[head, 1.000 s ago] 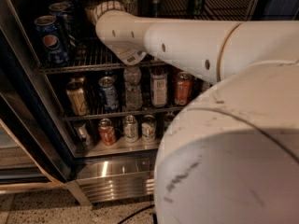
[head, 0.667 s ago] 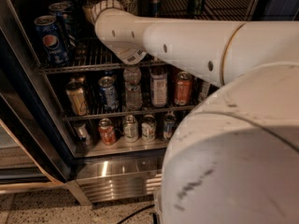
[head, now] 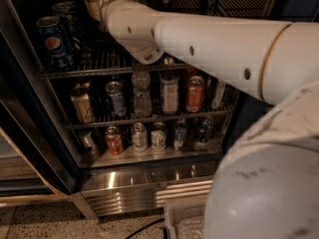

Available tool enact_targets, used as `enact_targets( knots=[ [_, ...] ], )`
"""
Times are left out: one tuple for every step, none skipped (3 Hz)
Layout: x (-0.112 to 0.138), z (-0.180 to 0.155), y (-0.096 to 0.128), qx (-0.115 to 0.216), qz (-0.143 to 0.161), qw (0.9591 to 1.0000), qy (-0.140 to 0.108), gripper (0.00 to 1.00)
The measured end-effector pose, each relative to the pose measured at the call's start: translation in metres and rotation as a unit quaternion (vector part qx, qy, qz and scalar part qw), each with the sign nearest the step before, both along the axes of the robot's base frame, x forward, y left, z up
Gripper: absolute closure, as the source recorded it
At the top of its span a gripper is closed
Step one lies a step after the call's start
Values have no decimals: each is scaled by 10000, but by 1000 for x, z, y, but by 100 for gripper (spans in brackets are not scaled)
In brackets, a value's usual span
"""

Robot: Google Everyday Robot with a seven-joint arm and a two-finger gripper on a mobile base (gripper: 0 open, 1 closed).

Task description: Pick 7up can from top shelf of fridge

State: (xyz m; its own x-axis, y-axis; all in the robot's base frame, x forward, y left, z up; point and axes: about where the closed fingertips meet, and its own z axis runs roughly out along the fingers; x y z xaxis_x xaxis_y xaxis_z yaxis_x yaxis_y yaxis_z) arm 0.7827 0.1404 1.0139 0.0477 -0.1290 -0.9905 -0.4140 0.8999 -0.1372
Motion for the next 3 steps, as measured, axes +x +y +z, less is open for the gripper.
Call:
enact_targets(
  knots=[
    [-10,3,-20,-81,15,10000,56,100],
    [-18,2,-35,-130,45,9998,131,100],
    [-24,-2,-45,-202,139,9994,233,100]
  ],
)
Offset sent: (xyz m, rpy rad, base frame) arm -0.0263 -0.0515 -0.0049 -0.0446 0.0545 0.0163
